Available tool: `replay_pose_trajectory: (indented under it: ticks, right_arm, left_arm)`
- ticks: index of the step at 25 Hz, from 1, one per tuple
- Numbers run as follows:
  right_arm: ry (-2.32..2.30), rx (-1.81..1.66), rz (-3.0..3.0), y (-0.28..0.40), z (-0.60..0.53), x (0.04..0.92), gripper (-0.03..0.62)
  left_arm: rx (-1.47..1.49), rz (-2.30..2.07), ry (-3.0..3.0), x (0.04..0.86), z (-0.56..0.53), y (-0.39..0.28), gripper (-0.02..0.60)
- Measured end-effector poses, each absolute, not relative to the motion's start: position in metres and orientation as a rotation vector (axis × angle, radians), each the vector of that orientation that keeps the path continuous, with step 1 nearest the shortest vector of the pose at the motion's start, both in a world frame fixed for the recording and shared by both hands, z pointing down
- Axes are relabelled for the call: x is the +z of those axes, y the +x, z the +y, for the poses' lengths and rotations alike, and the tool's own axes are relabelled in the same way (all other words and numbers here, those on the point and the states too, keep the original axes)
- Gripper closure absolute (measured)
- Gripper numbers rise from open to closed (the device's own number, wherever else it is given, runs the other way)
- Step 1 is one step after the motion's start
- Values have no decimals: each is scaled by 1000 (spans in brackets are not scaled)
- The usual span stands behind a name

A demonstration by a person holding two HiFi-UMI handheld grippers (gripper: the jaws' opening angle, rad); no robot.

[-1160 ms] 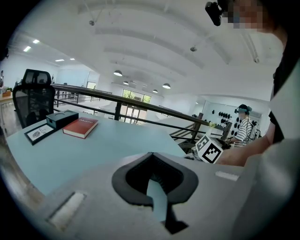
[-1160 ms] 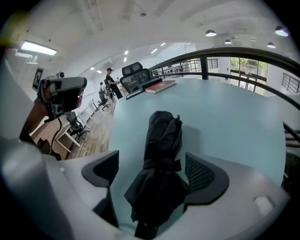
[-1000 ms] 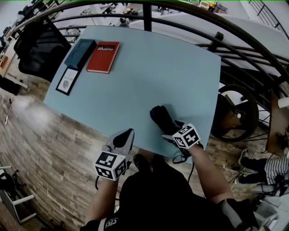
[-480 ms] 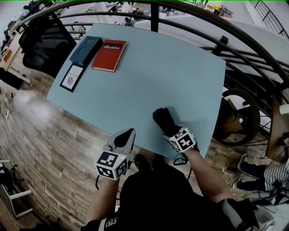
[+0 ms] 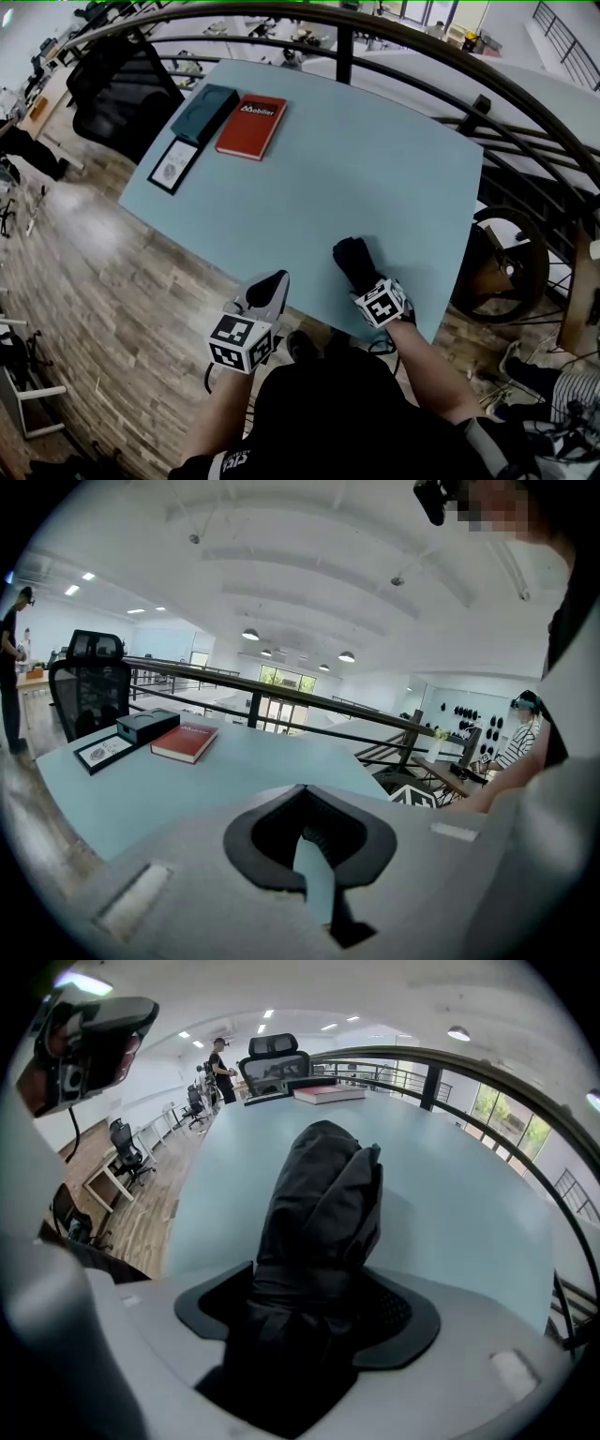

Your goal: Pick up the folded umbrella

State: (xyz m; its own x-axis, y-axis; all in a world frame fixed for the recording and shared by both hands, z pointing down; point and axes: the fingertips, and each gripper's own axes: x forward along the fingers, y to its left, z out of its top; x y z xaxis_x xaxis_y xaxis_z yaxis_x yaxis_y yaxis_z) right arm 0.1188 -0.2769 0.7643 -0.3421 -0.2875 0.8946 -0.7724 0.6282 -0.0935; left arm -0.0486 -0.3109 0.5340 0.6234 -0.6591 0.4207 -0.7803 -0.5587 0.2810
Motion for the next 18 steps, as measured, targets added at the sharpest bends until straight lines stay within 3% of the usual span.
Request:
replay_pose_trajectory:
  ticks: [11, 18]
  right_arm:
    - [753, 623, -1940, 128, -276, 758, 327]
    - [740, 580, -1995, 127, -282, 745, 332]
  left_arm:
    - [398, -1169, 2454, 510, -312, -14, 578]
    - [374, -1205, 2457, 504, -318, -29, 578]
